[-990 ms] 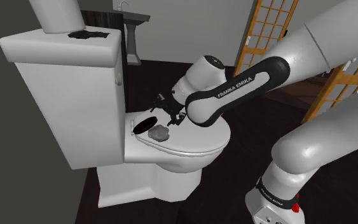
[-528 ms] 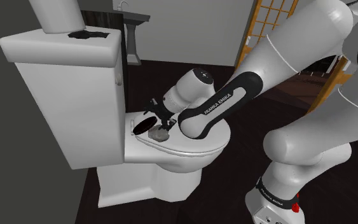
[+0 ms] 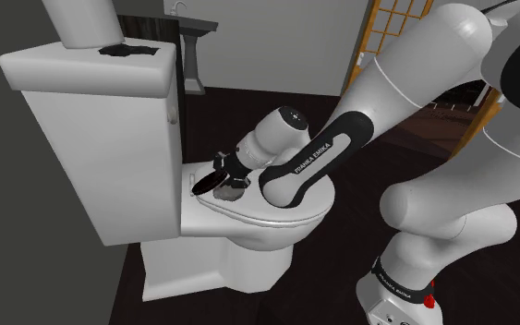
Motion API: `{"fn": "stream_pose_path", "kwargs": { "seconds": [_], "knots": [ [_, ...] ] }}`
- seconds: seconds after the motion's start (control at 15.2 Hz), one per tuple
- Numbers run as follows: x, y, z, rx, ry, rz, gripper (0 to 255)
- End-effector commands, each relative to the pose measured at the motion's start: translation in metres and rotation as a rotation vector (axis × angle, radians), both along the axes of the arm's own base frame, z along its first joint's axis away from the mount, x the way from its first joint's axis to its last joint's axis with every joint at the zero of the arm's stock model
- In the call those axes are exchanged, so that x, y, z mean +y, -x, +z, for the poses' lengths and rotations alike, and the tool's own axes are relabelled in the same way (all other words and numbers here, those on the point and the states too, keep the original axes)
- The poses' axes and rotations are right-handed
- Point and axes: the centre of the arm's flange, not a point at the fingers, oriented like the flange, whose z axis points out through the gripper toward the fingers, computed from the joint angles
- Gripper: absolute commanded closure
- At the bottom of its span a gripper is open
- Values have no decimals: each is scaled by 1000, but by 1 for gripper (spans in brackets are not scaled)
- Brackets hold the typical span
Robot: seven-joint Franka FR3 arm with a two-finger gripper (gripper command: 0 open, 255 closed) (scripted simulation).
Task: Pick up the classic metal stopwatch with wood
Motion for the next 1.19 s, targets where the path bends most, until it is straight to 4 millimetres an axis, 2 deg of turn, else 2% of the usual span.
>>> {"fn": "stream_pose_path", "kwargs": {
  "seconds": [0.0,0.33,1.12],
  "knots": [
    [0,0,-1,3,0,0,255],
    [0,1,-1,3,1,0,255],
    [0,1,62,3,1,0,255]
  ]
}}
